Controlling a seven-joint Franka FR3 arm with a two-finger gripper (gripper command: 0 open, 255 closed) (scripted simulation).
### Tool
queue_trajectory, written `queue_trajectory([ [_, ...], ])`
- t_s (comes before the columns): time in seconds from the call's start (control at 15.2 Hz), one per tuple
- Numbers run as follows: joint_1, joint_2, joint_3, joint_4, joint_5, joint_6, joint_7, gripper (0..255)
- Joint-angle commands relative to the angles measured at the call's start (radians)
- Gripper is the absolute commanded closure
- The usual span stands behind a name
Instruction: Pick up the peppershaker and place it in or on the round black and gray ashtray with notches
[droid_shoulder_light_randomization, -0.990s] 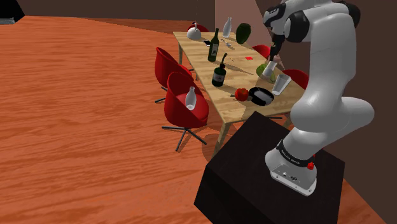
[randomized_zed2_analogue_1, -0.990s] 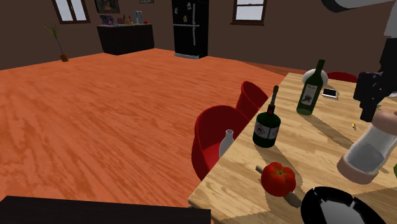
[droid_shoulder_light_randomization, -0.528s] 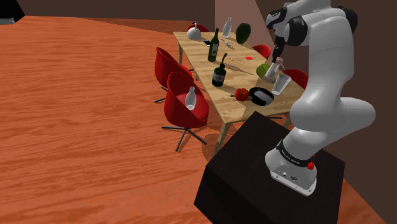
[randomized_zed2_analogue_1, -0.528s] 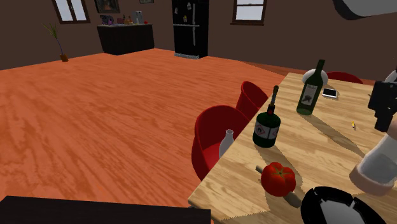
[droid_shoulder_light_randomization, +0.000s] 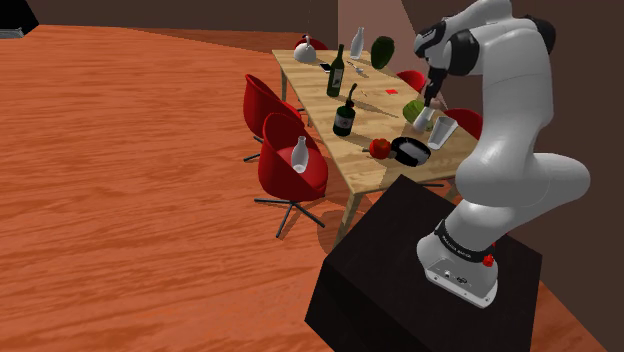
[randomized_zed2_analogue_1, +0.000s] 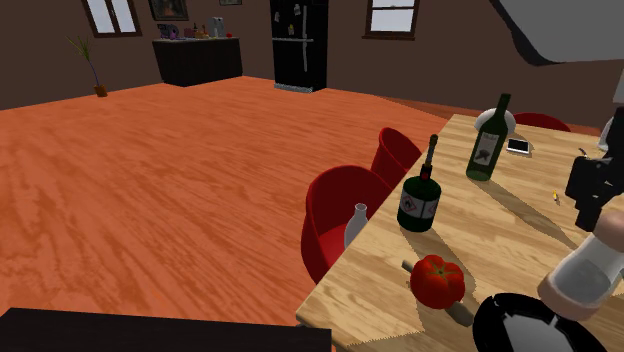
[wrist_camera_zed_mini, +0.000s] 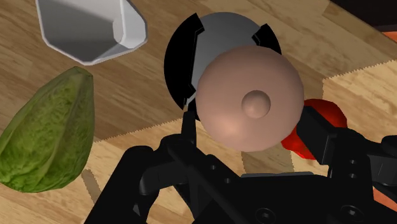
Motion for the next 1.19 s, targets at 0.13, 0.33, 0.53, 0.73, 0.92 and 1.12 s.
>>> queue_trajectory([
  [0.13, -0.001, 0.024, 0.006, -0.017, 0.006, 0.041, 0.002, 255],
  [0.33, -0.003, 0.043, 0.010, -0.025, 0.011, 0.067, 0.003, 255],
  [0.53, -0.005, 0.065, 0.015, -0.028, 0.016, 0.092, 0.005, 255],
  [0.73, -0.008, 0.087, 0.020, -0.030, 0.021, 0.116, 0.006, 255],
  [0.92, -0.010, 0.101, 0.024, -0.029, 0.024, 0.129, 0.007, 255],
  [1.12, -0.010, 0.101, 0.024, -0.029, 0.024, 0.129, 0.007, 255],
])
